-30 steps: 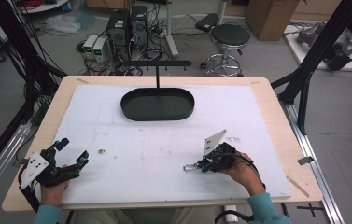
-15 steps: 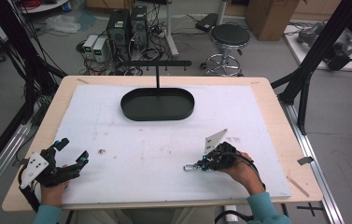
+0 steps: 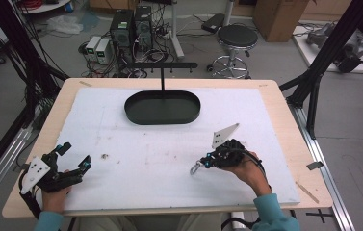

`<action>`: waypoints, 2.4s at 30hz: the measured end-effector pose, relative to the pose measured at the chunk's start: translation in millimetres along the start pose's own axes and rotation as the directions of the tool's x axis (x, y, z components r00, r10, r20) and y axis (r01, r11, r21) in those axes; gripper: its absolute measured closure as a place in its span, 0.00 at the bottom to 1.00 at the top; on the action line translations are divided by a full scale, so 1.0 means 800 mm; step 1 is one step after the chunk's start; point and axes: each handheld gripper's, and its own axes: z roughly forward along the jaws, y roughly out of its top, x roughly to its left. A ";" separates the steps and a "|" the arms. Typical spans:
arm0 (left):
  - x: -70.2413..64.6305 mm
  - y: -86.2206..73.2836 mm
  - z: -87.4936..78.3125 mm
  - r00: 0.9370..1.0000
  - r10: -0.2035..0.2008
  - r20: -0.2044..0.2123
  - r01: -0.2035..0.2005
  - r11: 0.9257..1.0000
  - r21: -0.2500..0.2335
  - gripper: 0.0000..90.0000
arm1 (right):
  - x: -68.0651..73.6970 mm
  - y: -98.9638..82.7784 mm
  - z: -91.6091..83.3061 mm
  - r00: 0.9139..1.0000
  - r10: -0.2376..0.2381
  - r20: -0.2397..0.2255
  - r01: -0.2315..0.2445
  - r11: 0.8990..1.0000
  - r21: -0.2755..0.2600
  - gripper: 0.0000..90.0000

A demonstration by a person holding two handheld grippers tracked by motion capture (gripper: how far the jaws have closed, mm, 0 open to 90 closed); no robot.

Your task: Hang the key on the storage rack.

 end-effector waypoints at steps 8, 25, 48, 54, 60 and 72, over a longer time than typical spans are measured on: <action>0.000 0.000 0.000 1.000 -0.001 0.001 0.001 1.000 0.002 0.13 | -0.019 0.025 -0.018 0.999 0.032 0.017 -0.030 0.997 -0.073 0.99; 0.000 0.000 0.001 1.000 -0.005 0.002 0.005 1.000 0.007 0.13 | -0.091 0.094 -0.053 0.982 0.128 0.142 -0.085 0.956 -0.279 0.99; 0.000 0.000 0.001 1.000 -0.004 0.001 0.004 1.000 0.007 0.13 | -0.162 0.153 -0.079 0.952 0.199 0.232 -0.116 0.938 -0.327 0.99; 0.000 0.000 0.001 1.000 -0.004 0.001 0.004 1.000 0.008 0.13 | -0.173 0.167 -0.081 0.951 0.188 0.244 -0.110 0.948 -0.299 0.99; 0.000 0.000 0.002 1.000 -0.004 0.002 0.004 1.000 0.010 0.13 | -0.183 0.183 -0.083 0.948 0.179 0.264 -0.106 0.957 -0.269 0.99; 0.000 0.000 0.002 1.000 -0.002 0.003 0.002 1.000 0.011 0.13 | -0.198 0.206 -0.071 0.934 0.171 0.313 -0.112 0.974 -0.197 0.99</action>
